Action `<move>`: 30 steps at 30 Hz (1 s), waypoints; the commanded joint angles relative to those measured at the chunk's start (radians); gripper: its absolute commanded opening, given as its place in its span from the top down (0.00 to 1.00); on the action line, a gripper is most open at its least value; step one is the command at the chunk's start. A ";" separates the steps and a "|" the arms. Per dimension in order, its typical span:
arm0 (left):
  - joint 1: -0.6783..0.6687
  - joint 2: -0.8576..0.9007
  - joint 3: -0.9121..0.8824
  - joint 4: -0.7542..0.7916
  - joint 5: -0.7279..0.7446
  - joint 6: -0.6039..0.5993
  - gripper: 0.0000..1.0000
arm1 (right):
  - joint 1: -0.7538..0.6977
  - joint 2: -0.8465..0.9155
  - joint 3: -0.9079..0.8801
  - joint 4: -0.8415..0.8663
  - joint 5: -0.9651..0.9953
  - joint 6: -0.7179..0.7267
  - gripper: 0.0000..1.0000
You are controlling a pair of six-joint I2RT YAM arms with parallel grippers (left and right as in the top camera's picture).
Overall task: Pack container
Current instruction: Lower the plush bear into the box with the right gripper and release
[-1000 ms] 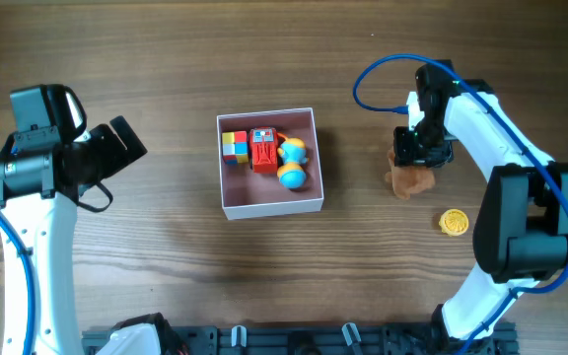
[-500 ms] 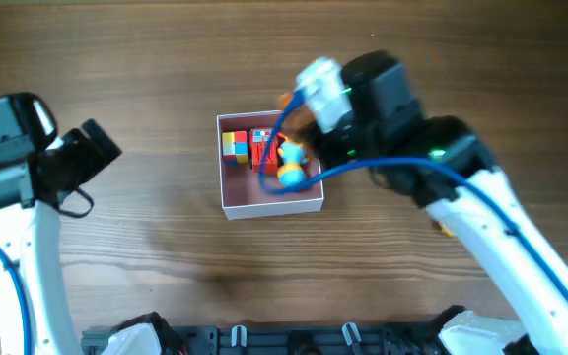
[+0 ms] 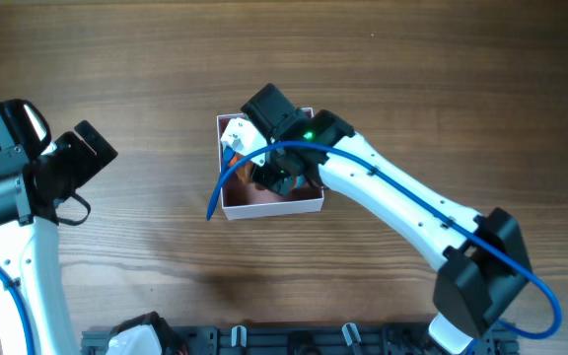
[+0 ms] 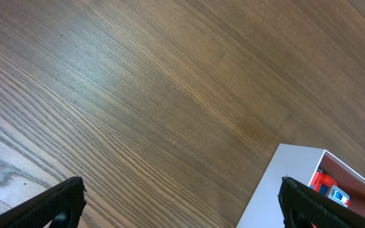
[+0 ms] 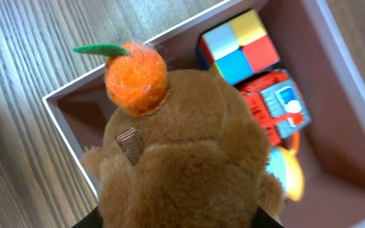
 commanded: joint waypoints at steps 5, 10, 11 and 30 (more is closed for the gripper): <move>0.004 -0.009 -0.004 -0.004 0.016 -0.009 0.01 | 0.031 0.055 0.002 0.000 -0.028 -0.016 0.85; 0.004 -0.009 -0.004 -0.004 0.016 -0.009 0.01 | 0.031 0.055 0.002 -0.003 -0.028 -0.006 0.42; 0.004 -0.009 -0.004 -0.004 0.016 -0.009 0.00 | 0.031 0.055 0.002 -0.002 -0.028 0.007 0.40; 0.004 -0.009 -0.004 -0.004 0.016 -0.009 0.00 | 0.031 0.055 0.002 -0.002 -0.028 0.011 0.22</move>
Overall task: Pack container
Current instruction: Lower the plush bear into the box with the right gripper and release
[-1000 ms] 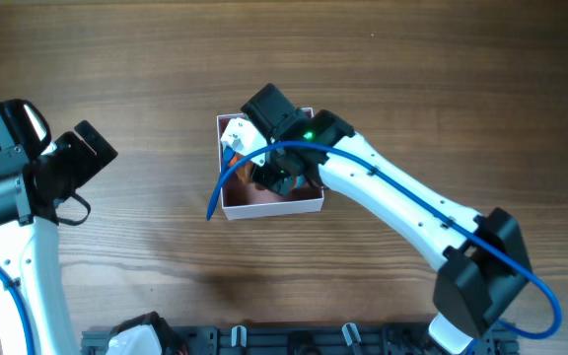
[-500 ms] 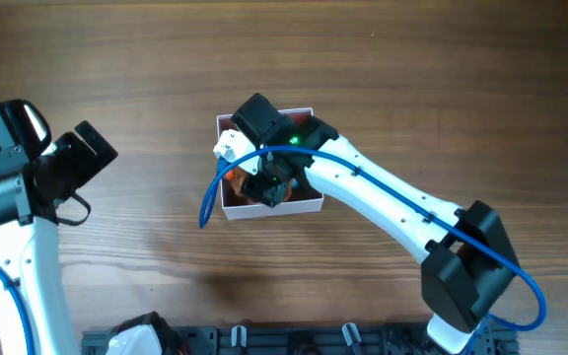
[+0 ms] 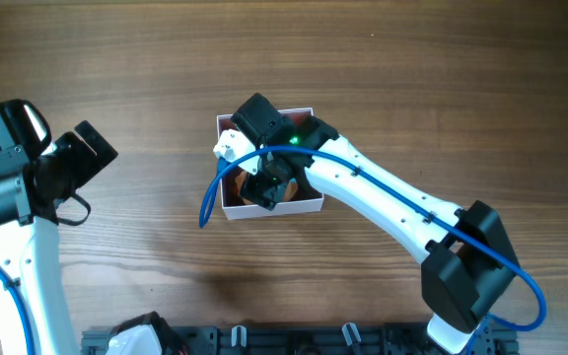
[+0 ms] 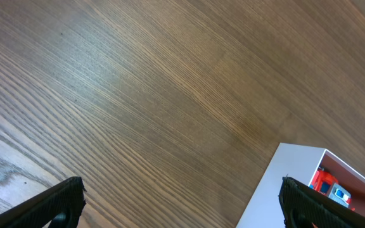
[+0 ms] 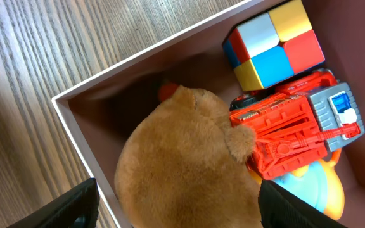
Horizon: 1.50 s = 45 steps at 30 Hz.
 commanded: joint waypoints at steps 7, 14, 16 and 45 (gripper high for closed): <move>0.004 -0.009 -0.004 0.000 0.016 -0.009 0.00 | 0.002 0.011 0.002 -0.003 -0.017 0.017 0.28; 0.004 -0.009 -0.004 0.000 0.016 -0.009 0.00 | 0.002 0.011 0.002 -0.006 -0.017 0.034 0.39; 0.004 -0.009 -0.004 0.000 0.016 -0.009 0.00 | 0.002 0.011 0.002 -0.006 -0.017 0.035 0.45; 0.004 -0.009 -0.004 -0.001 0.016 -0.009 0.00 | -0.003 0.013 -0.226 0.113 0.030 0.148 0.96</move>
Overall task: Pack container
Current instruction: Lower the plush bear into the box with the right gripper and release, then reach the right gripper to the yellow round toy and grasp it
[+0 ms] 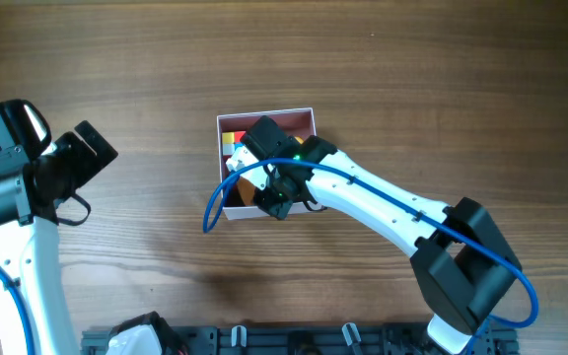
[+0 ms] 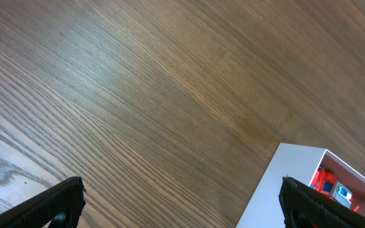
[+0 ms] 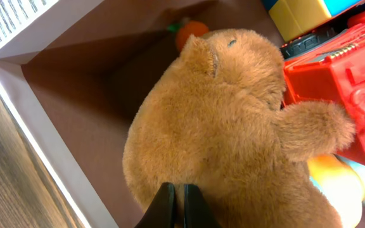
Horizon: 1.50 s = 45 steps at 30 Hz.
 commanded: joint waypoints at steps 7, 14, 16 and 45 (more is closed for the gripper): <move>0.004 -0.009 -0.004 0.000 0.016 -0.009 0.00 | -0.003 0.017 -0.034 0.008 0.069 0.083 0.96; 0.004 -0.009 -0.004 0.000 0.016 -0.009 0.00 | -0.003 -0.032 0.000 0.030 0.070 0.085 0.95; 0.004 -0.009 -0.004 0.000 0.016 -0.009 0.00 | -0.003 -0.064 0.006 0.034 0.070 0.085 0.95; 0.004 -0.009 -0.004 -0.008 0.016 -0.008 0.00 | -0.898 -0.579 -0.155 -0.357 0.230 1.057 0.00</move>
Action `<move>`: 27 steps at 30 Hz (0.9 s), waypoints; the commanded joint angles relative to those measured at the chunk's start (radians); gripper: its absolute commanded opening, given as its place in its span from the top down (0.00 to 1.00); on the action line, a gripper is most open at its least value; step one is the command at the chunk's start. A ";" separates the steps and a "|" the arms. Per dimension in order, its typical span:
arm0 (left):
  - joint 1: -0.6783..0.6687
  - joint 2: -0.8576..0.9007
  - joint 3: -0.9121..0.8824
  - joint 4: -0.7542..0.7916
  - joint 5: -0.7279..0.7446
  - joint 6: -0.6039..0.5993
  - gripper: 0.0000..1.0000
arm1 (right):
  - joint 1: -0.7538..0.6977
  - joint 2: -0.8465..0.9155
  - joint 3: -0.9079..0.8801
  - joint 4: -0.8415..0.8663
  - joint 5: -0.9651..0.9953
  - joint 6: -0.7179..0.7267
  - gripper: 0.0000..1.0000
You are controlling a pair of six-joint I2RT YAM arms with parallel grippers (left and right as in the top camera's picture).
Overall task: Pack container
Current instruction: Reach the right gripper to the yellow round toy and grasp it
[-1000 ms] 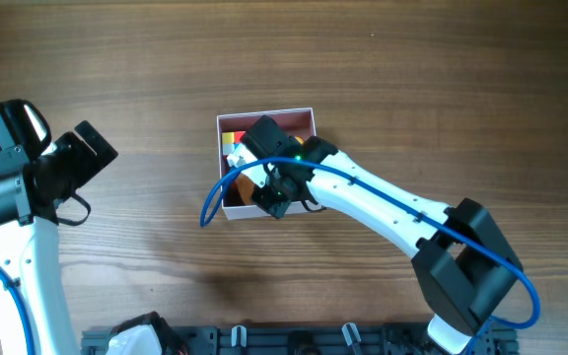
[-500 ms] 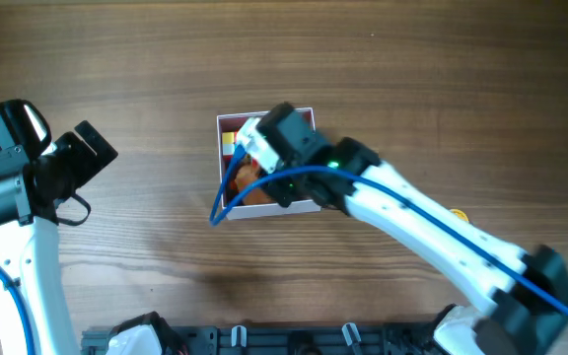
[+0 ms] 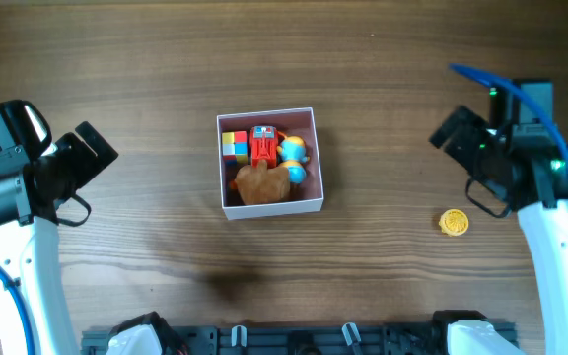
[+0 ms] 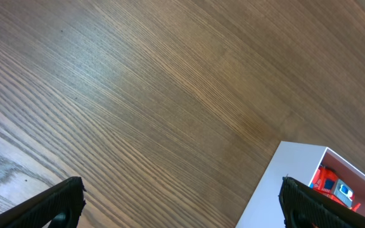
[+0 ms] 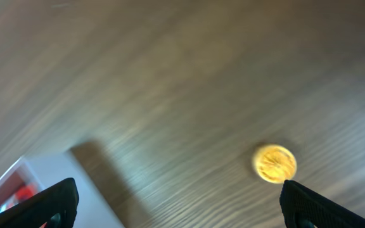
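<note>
The white box (image 3: 268,208) sits mid-table holding a brown plush bear (image 3: 262,181), a colour cube (image 3: 234,145), a red toy truck (image 3: 262,145) and a blue-orange toy (image 3: 293,156). A round yellow-orange piece (image 3: 452,222) lies on the table at the right, blurred in the right wrist view (image 5: 274,163). My right gripper (image 5: 177,209) is open and empty, high at the right, with that piece ahead of its right finger. My left gripper (image 4: 184,206) is open and empty at the far left; the box corner (image 4: 296,177) shows by its right finger.
Bare wooden table surrounds the box. A dark rail with clips (image 3: 294,340) runs along the front edge. The right arm's blue cable (image 3: 476,77) loops above it.
My right gripper has left the box, where it was shut against the plush bear, and is now open far to the right over the yellow-orange piece. The bear lies in the box. Left arm unchanged.
My right gripper held the bear over the box, its orange topknot showing. Then it was open with the bear lying in the box. Then its shut fingers pressed on the bear. Now the arm is away at the right, the bear packed beside the other toys.
</note>
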 commanded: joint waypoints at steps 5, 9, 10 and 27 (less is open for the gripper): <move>0.004 -0.009 -0.004 -0.002 0.016 -0.008 0.00 | -0.208 0.146 -0.223 0.105 -0.055 0.073 0.00; 0.004 -0.009 -0.004 -0.002 0.016 -0.008 0.00 | -0.269 0.238 -0.307 0.188 -0.090 0.068 0.00; 0.004 -0.009 -0.004 -0.002 0.016 -0.008 0.00 | -0.270 0.257 -0.326 0.209 -0.089 0.054 0.00; 0.004 -0.009 -0.004 -0.009 0.016 -0.008 0.00 | -0.270 0.346 -0.563 0.501 -0.097 -0.010 0.00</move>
